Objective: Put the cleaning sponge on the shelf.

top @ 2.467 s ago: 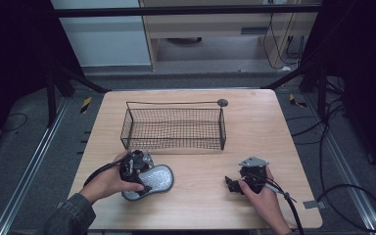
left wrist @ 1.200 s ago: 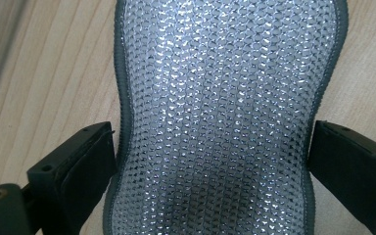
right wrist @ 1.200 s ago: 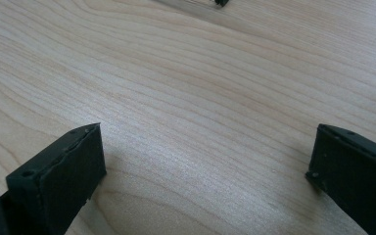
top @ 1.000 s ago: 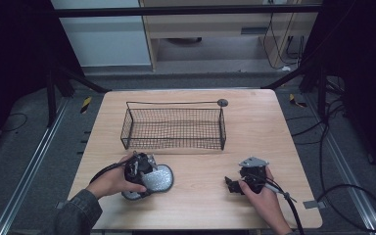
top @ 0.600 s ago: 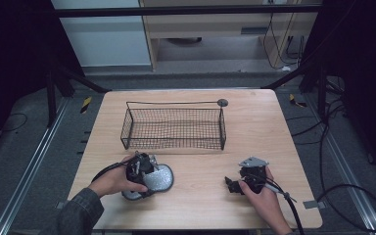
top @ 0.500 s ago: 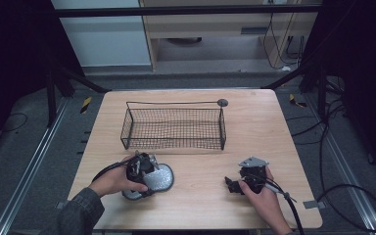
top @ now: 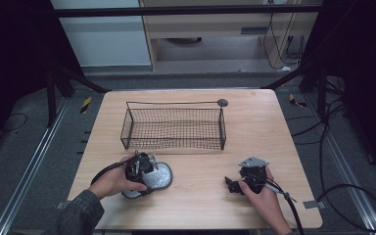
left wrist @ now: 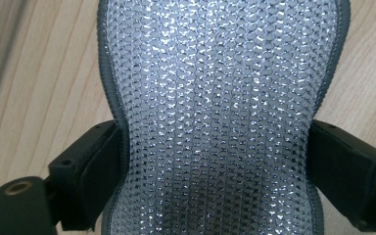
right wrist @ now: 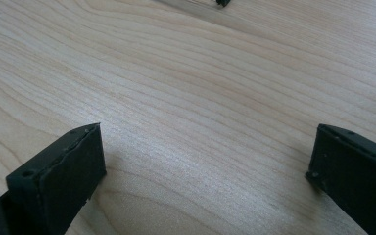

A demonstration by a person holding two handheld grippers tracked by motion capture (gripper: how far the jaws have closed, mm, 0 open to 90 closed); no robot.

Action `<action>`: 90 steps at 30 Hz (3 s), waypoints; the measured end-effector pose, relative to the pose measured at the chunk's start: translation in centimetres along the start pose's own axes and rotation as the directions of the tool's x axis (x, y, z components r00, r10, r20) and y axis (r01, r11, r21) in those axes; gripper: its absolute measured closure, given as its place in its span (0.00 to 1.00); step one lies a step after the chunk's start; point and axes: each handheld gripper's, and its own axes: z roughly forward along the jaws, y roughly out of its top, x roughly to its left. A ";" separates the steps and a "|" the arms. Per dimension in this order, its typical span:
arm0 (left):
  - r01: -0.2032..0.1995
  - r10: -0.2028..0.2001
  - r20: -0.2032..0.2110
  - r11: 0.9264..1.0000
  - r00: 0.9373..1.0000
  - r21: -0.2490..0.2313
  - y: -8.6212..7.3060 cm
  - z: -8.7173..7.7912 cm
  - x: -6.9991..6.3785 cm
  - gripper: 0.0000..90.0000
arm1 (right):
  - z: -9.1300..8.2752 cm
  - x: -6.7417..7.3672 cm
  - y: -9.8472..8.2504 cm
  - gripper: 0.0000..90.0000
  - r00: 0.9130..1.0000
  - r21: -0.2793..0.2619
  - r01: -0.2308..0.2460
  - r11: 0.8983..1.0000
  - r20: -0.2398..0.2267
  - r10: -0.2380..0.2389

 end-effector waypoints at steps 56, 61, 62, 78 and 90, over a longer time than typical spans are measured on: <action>-0.105 0.067 -0.367 0.991 0.928 -0.085 0.1 -13.9 3.9 0.15 | 0.0 0.0 0.0 0.00 1.000 -0.001 0.004 1.000 -0.001 -0.004; -0.110 0.073 -0.384 0.991 0.920 -0.076 0.9 -14.1 5.1 0.15 | 0.0 0.0 0.0 0.00 1.000 0.001 0.004 1.000 -0.001 -0.004; -0.110 0.073 -0.388 0.991 0.919 -0.075 1.1 -14.1 5.4 0.15 | 0.0 0.0 0.0 0.00 1.000 0.001 0.003 1.000 -0.002 -0.003; -0.158 0.118 -0.428 0.985 0.896 -0.061 4.0 -15.0 7.9 0.16 | 0.0 0.0 0.0 0.00 1.000 0.002 0.006 1.000 -0.002 -0.006; -0.169 0.132 -0.452 0.985 0.882 -0.042 5.0 -14.8 9.0 0.16 | 0.1 0.0 0.0 0.00 1.000 0.000 0.007 1.000 -0.003 -0.007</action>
